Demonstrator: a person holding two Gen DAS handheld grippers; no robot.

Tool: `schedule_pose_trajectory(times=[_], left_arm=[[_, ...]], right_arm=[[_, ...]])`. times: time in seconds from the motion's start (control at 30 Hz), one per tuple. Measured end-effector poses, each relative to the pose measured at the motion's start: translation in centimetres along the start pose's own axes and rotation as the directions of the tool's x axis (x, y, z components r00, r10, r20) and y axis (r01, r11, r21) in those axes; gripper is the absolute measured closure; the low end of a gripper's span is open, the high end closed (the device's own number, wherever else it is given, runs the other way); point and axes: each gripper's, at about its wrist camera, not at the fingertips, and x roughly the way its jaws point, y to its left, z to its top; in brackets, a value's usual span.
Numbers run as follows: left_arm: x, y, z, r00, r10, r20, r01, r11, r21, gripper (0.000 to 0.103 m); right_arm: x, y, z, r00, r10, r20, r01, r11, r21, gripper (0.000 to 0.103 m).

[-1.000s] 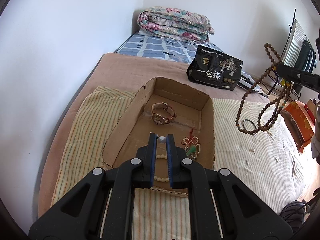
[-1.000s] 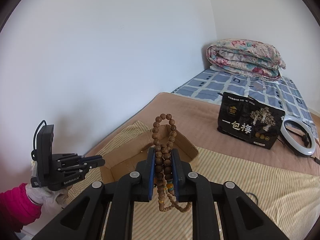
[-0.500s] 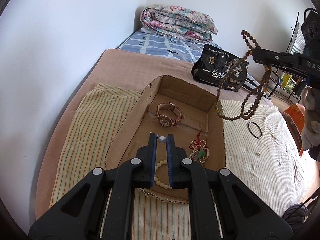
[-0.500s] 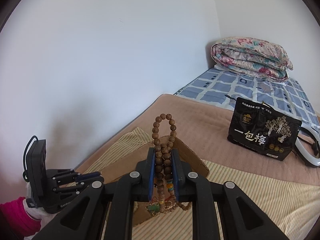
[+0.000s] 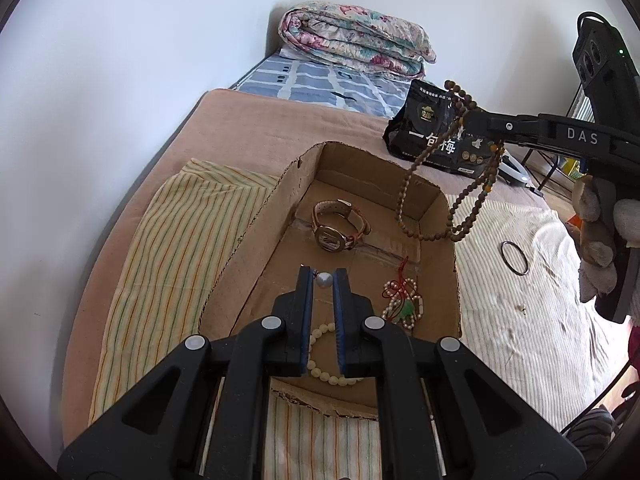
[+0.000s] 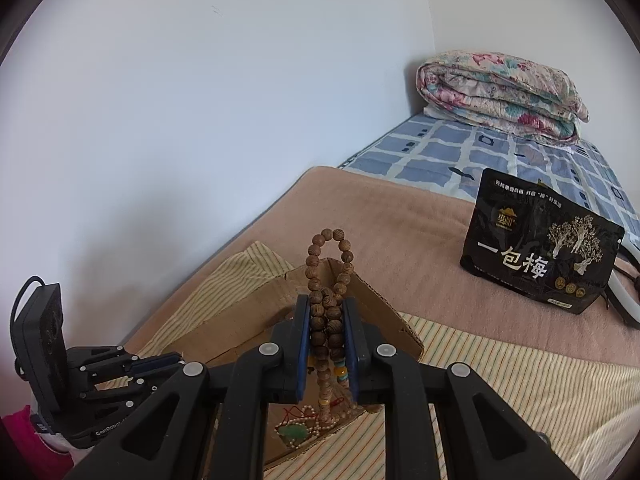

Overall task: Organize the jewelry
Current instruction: 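Carry the earring in the left tool and the prayer beads in the right tool over the box, then open the left tool over the box while the right tool releases the prayer beads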

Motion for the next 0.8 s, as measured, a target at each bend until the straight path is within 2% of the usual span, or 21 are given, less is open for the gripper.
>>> schedule_pose_trajectory(times=[0.03,0.1,0.17,0.2,0.23,0.27,0.3,0.33,0.37,0.53,0.8], left_arm=[[0.1,0.0,0.0,1.000,0.000,-0.002,0.000,1.000,0.001,0.095],[0.1,-0.2,0.0,1.000,0.005,0.002,-0.005,1.000,0.006,0.095],[0.2,-0.3,-0.1,1.000,0.013,-0.002,-0.013,1.000,0.014,0.095],[0.2,-0.4,-0.1,1.000,0.015,-0.005,-0.015,1.000,0.019,0.087],[0.3,-0.5,-0.1,1.000,0.019,-0.007,-0.019,1.000,0.023,0.078],[0.2,-0.6,-0.1,1.000,0.023,-0.003,-0.023,0.999,0.025,0.059],[0.1,-0.6,-0.2,1.000,0.027,0.006,-0.027,0.999,0.025,0.053],[0.0,-0.7,-0.2,1.000,0.026,0.015,-0.027,0.999,0.025,0.053],[0.0,-0.8,-0.2,1.000,0.026,0.014,-0.026,0.999,0.027,0.053],[0.1,-0.9,-0.3,0.999,0.034,0.008,-0.034,0.999,0.033,0.052],[0.1,-1.5,-0.5,0.999,0.040,0.004,-0.040,0.998,0.041,0.052]], right_arm=[[0.2,-0.1,0.0,1.000,-0.001,-0.005,0.001,1.000,0.002,0.084],[0.3,-0.2,-0.2,1.000,-0.006,-0.008,0.006,1.000,0.009,0.083],[0.4,-0.3,-0.3,1.000,-0.006,-0.007,0.007,1.000,0.019,0.069],[0.3,-0.4,-0.4,1.000,-0.012,-0.005,0.012,1.000,0.021,0.065],[0.3,-0.4,-0.5,1.000,-0.018,-0.004,0.018,1.000,0.024,0.056],[0.2,-0.4,-0.6,1.000,-0.026,-0.004,0.026,0.999,0.028,0.042],[0.2,-0.5,-0.7,0.999,-0.037,-0.002,0.037,0.999,0.033,0.034],[0.0,-0.5,-0.8,0.999,-0.052,0.003,0.052,0.998,0.040,0.023],[-0.2,-0.6,-0.9,0.998,-0.059,0.011,0.059,0.997,0.044,0.018],[-0.5,-0.6,-1.1,0.993,-0.116,0.010,0.115,0.992,0.043,0.002],[-1.0,0.2,-2.1,0.982,-0.186,0.000,0.186,0.982,-0.025,0.000]])
